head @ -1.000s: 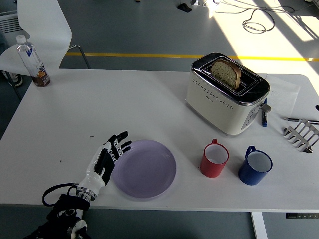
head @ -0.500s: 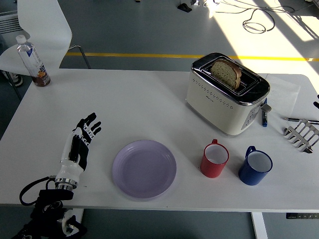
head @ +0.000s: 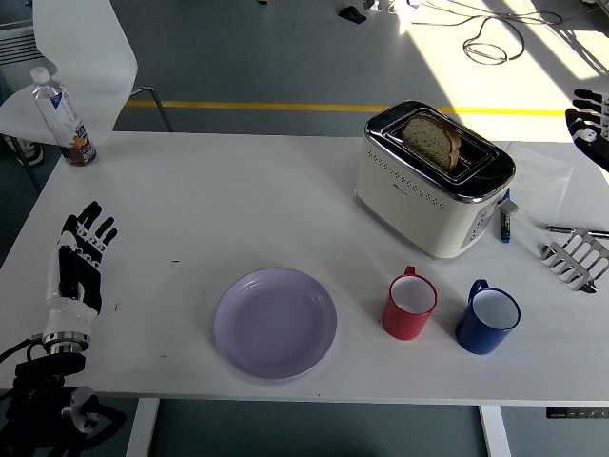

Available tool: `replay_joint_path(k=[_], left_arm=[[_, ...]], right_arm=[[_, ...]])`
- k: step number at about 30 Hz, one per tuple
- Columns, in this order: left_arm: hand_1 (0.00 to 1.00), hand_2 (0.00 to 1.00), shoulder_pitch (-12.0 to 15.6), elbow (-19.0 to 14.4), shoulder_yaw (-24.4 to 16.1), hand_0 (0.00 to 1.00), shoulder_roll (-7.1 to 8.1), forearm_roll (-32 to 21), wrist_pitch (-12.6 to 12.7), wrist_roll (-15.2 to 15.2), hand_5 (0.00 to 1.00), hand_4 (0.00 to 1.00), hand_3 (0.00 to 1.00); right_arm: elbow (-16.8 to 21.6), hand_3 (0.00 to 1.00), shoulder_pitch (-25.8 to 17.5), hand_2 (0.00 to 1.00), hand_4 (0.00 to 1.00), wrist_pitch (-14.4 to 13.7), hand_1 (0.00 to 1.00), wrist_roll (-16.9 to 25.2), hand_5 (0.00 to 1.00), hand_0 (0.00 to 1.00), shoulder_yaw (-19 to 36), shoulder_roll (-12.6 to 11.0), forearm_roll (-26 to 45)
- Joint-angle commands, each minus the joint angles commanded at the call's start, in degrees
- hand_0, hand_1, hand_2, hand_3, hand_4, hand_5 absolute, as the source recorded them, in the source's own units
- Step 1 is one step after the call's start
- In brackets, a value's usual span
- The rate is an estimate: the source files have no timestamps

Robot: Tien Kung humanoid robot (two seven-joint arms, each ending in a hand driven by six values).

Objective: Push plate across desktop,pick up the break from the machine,place the break in the plate

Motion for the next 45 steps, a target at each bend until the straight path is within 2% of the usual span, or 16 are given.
replay_joint_path(k=[2, 3, 6, 10, 14, 15, 19, 20, 21, 26, 27, 33, 40, 44, 45], left_arm=[[0.848, 0.899, 0.2, 0.0, -0.2, 0.828, 0.0, 0.1, 0.1, 0.0, 0.998, 0.53, 0.81], [0.847, 0.9, 0.4, 0.0, -0.3, 0.828, 0.0, 0.1, 0.1, 0.0, 0.998, 0.53, 0.809], [0.847, 0.9, 0.6, 0.1, -0.1, 0.828, 0.0, 0.2, 0.2, 0.1, 0.998, 0.53, 0.809], [0.846, 0.899, 0.7, 0.2, -0.2, 0.829, 0.0, 0.1, 0.3, 0.1, 0.998, 0.525, 0.809], [0.846, 0.899, 0.7, 0.2, -0.5, 0.829, 0.0, 0.1, 0.3, 0.1, 0.998, 0.525, 0.809], [0.846, 0.899, 0.6, 0.2, -0.6, 0.83, 0.0, 0.1, 0.3, 0.1, 0.998, 0.525, 0.81], [0.846, 0.899, 0.2, 0.2, -0.8, 0.83, 0.0, 0.1, 0.3, 0.1, 0.998, 0.525, 0.81], [0.846, 0.899, 0.2, 0.2, -0.8, 0.83, 0.0, 0.1, 0.3, 0.1, 0.998, 0.525, 0.81], [0.846, 0.898, 0.1, 0.2, -0.8, 0.83, 0.0, 0.1, 0.3, 0.2, 0.998, 0.521, 0.81], [0.846, 0.898, -0.2, 0.3, -0.6, 0.83, 0.0, 0.1, 0.3, 0.2, 0.998, 0.521, 0.81], [0.846, 0.899, -0.2, 0.3, -0.6, 0.83, 0.0, 0.1, 0.3, 0.2, 0.998, 0.52, 0.811], [0.845, 0.899, -0.2, 0.4, -0.5, 0.83, 0.0, 0.1, 0.4, 0.2, 0.998, 0.516, 0.809], [0.846, 0.9, -0.2, 0.4, -0.5, 0.83, 0.0, 0.0, 0.4, 0.3, 0.998, 0.516, 0.809], [0.846, 0.9, -0.4, 0.4, -0.3, 0.83, 0.0, 0.1, 0.4, 0.3, 0.998, 0.516, 0.809], [0.84, 0.899, -0.4, 0.4, -0.2, 0.83, 0.0, 0.0, 0.4, 0.3, 0.998, 0.515, 0.807]], right_arm=[[-1.6, 0.859, 3.5, 0.866, 0.727, 0.4, 0.821, -1.2, 0.397, 0.849, -3.5, 0.0, -3.3], [-3.0, 0.895, 5.8, 0.906, 0.769, 0.6, 0.849, -1.9, 0.305, 0.878, -5.6, 0.4, -4.6], [-5.8, 0.895, 10.9, 0.906, 0.769, 1.2, 0.849, -2.9, 0.305, 0.878, -9.6, 1.6, -6.6], [-8.7, 0.907, 16.2, 0.906, 0.787, 3.6, 0.852, -4.4, 0.29, 0.883, -13.5, 3.3, -8.3], [-12.2, 0.907, 21.2, 0.906, 0.787, 4.6, 0.852, -5.6, 0.29, 0.883, -17.5, 5.2, -10.1], [-12.9, 0.867, 22.1, 0.802, 0.814, 4.7, 0.794, -5.7, 0.274, 0.841, -18.2, 5.5, -10.5], [-18.8, 0.867, 27.4, 0.802, 0.814, 5.8, 0.794, -6.4, 0.274, 0.841, -21.9, 8.1, -12.4], [-19.4, 0.867, 27.8, 0.802, 0.814, 6.0, 0.794, -6.4, 0.274, 0.841, -22.1, 8.3, -12.5], [-20.0, 0.824, 28.3, 0.733, 0.821, 6.1, 0.732, -6.5, 0.262, 0.809, -22.4, 8.6, -12.6], [-28.9, 0.824, 33.5, 0.733, 0.821, 7.6, 0.732, -7.5, 0.262, 0.809, -25.6, 11.9, -14.5], [-30.3, 0.81, 33.9, 0.665, 0.826, 7.9, 0.691, -7.6, 0.259, 0.773, -25.9, 12.3, -14.6], [-38.2, 0.81, 37.5, 0.656, 0.832, 9.3, 0.677, -8.3, 0.258, 0.764, -27.6, 15.3, -14.4], [-44.9, 0.799, 40.5, 0.641, 0.833, 10.5, 0.661, -9.5, 0.262, 0.738, -29.4, 18.3, -15.1], [-47.2, 0.799, 41.5, 0.641, 0.833, 10.6, 0.661, -9.9, 0.262, 0.738, -30.3, 19.4, -15.9], [-47.7, 0.749, 41.8, 0.591, 0.838, 10.6, 0.613, -10.1, 0.261, 0.685, -30.7, 19.8, -16.0]])
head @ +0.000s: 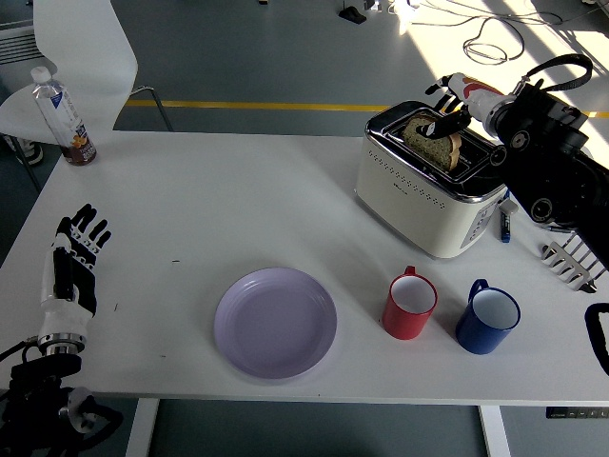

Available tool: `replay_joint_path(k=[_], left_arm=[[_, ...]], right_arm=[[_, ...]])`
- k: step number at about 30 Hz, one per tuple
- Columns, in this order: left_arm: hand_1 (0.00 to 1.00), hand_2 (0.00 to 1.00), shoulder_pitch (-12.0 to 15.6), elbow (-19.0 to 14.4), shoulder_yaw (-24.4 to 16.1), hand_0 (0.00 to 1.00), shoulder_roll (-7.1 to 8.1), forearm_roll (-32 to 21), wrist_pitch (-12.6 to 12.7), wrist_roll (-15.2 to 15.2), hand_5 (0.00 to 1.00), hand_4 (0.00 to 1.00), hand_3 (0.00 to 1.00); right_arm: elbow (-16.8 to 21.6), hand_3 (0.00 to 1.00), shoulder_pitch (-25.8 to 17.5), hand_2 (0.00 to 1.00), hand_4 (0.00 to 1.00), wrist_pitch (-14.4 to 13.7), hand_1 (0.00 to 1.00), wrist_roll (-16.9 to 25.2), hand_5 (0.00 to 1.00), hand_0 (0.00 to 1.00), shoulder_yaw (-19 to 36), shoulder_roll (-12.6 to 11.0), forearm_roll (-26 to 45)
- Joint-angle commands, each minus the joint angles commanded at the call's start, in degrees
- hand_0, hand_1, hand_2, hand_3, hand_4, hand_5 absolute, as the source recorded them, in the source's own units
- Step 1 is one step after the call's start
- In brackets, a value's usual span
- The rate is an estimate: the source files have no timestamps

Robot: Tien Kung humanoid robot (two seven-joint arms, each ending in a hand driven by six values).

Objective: Push plate across desktop,pick up the break from the machine,place the break in the plate

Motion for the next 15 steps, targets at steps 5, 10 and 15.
replay_joint_path(k=[5, 10, 15], left_arm=[[0.84, 0.899, 0.0, 0.0, 0.1, 0.83, 0.0, 0.0, 0.0, 0.0, 0.998, 0.515, 0.807], [0.838, 0.899, 0.1, 0.0, 0.1, 0.827, 0.0, -0.1, 0.1, 0.0, 0.998, 0.515, 0.806], [0.835, 0.897, 0.0, 0.0, 0.3, 0.826, 0.0, -0.1, 0.0, 0.0, 0.998, 0.515, 0.804]], right_arm=[[-1.8, 0.749, 0.8, 0.591, 0.838, 0.5, 0.613, -0.8, 0.261, 0.685, -1.4, 1.1, -0.8], [-2.9, 0.72, 1.3, 0.567, 0.839, 0.2, 0.579, -1.7, 0.261, 0.638, -3.5, 2.0, -1.1], [-4.3, 0.691, 1.8, 0.539, 0.834, -1.0, 0.545, -2.2, 0.258, 0.565, -5.9, 3.0, 0.1]])
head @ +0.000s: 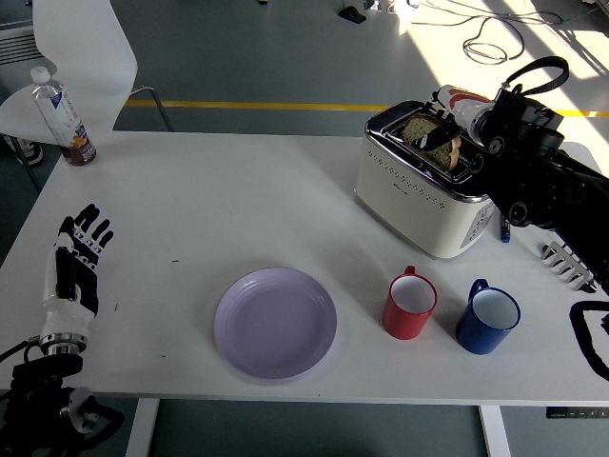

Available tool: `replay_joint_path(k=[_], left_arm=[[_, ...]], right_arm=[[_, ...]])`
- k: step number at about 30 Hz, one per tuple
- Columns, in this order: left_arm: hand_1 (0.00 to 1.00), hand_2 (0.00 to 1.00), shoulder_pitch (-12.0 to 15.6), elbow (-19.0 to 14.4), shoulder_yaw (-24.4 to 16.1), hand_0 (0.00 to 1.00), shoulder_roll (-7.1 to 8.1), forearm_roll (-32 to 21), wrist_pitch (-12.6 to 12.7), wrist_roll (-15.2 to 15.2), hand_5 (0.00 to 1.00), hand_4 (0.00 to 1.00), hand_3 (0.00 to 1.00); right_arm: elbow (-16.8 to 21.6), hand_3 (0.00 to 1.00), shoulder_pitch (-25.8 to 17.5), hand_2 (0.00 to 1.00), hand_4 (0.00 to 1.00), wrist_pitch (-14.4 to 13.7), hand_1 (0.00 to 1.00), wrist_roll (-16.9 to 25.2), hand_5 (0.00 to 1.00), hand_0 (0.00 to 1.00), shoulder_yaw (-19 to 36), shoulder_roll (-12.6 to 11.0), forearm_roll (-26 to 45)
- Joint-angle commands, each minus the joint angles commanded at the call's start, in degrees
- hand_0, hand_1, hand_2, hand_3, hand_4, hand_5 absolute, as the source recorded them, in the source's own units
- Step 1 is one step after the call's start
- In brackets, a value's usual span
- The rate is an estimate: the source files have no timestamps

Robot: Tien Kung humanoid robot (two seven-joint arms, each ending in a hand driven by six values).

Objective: Push plate across desktop,pick up the break from the machine,place the break in the plate

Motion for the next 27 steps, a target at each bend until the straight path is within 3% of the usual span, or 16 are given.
replay_joint_path(k=[2, 3, 8, 9, 14, 15, 26, 27], left_arm=[[0.835, 0.897, 0.0, 0.0, 0.1, 0.826, 0.0, 0.0, 0.0, 0.0, 0.998, 0.515, 0.804], [0.833, 0.895, 0.0, 0.0, 0.1, 0.825, 0.0, 0.0, 0.0, 0.0, 0.998, 0.516, 0.803], [0.833, 0.895, -0.1, 0.0, 0.2, 0.825, 0.0, 0.0, 0.0, 0.0, 0.998, 0.516, 0.803], [0.828, 0.895, -0.1, 0.1, 0.2, 0.821, 0.0, 0.0, 0.0, 0.0, 0.998, 0.516, 0.799], [0.828, 0.895, -0.2, 0.1, 0.3, 0.821, 0.0, 0.0, 0.0, 0.0, 0.998, 0.516, 0.799], [0.824, 0.891, -0.2, 0.1, 0.3, 0.82, 0.0, -0.1, 0.0, 0.0, 0.998, 0.516, 0.795], [0.822, 0.889, -0.2, 0.3, 0.2, 0.818, 0.0, -0.2, 0.1, -0.1, 0.998, 0.517, 0.793], [0.821, 0.886, -0.2, 0.3, 0.2, 0.815, 0.0, -0.1, 0.1, -0.1, 0.998, 0.519, 0.79]], right_arm=[[-0.1, 0.691, 0.0, 0.539, 0.834, -0.3, 0.545, 0.0, 0.258, 0.565, -0.4, 0.1, 0.2], [-0.7, 0.644, 0.2, 0.504, 0.825, -0.8, 0.501, -0.2, 0.263, 0.475, -1.0, 0.5, 0.7], [-1.5, 0.644, 0.4, 0.504, 0.825, -2.0, 0.501, -0.1, 0.263, 0.475, -2.3, 0.7, 1.5], [-1.6, 0.584, 0.4, 0.459, 0.787, -2.2, 0.441, -0.1, 0.238, 0.403, -2.5, 0.7, 1.6], [-2.2, 0.584, 0.5, 0.459, 0.787, -3.5, 0.441, 0.0, 0.238, 0.403, -3.9, 0.7, 2.6], [-2.5, 0.534, 0.5, 0.439, 0.733, -3.9, 0.406, 0.2, 0.185, 0.357, -4.4, 0.7, 3.0], [-4.1, 0.497, 1.0, 0.429, 0.73, -4.7, 0.38, 1.4, 0.196, 0.325, -8.7, 0.7, 6.6], [-4.0, 0.478, 1.0, 0.421, 0.618, -4.7, 0.344, 1.4, 0.111, 0.28, -8.7, 0.7, 6.5]])
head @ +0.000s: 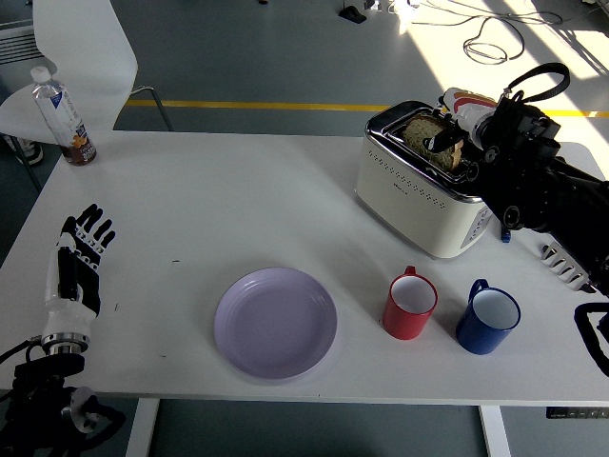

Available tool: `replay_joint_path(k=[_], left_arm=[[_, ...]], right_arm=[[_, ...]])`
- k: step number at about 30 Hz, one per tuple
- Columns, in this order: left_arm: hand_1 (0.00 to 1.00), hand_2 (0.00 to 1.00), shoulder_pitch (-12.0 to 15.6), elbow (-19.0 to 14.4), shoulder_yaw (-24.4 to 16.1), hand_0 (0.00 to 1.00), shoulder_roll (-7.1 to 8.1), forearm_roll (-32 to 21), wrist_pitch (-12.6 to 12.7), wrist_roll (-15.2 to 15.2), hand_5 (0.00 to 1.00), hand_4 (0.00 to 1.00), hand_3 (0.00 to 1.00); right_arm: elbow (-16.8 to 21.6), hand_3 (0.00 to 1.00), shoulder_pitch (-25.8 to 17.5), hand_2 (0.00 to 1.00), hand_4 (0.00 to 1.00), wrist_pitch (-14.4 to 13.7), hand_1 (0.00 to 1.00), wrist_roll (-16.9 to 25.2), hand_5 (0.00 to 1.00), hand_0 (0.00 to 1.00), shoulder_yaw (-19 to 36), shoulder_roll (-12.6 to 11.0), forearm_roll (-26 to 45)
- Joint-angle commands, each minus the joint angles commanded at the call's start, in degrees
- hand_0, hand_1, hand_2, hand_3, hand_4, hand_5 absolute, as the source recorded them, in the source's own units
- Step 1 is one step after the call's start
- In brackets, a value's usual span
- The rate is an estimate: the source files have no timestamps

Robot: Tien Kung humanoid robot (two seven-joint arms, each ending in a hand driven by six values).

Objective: Push plate across desktop,pick up the break from the machine,place the break in the plate

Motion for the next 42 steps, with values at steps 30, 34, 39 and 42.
replay_joint_path(k=[30, 34, 39, 42], left_arm=[[0.82, 0.884, 0.6, -0.2, -0.6, 0.813, 0.0, 0.1, 0.1, 0.0, 0.998, 0.522, 0.789], [0.82, 0.884, 0.7, -0.3, -0.6, 0.813, 0.0, 0.1, 0.1, 0.0, 0.998, 0.522, 0.789], [0.822, 0.884, 0.8, -0.3, -0.6, 0.814, 0.0, 0.1, 0.1, 0.0, 0.998, 0.523, 0.79], [0.823, 0.884, 0.9, -0.3, -0.8, 0.814, 0.0, 0.1, 0.1, 0.0, 0.998, 0.523, 0.791]], right_arm=[[40.6, 0.428, -4.1, 0.366, 0.438, -1.0, 0.28, -8.9, 0.086, 0.232, 16.5, -12.9, -20.4], [50.1, 0.428, -5.4, 0.366, 0.438, 0.6, 0.28, -10.3, 0.086, 0.232, 13.7, -15.4, -13.1], [61.3, 0.423, -6.8, 0.356, 0.417, 5.0, 0.26, -11.0, 0.092, 0.214, 7.5, -17.9, -0.9], [63.7, 0.418, -7.5, 0.353, 0.403, 6.5, 0.235, -11.0, 0.095, 0.197, 3.3, -18.7, 6.1]])
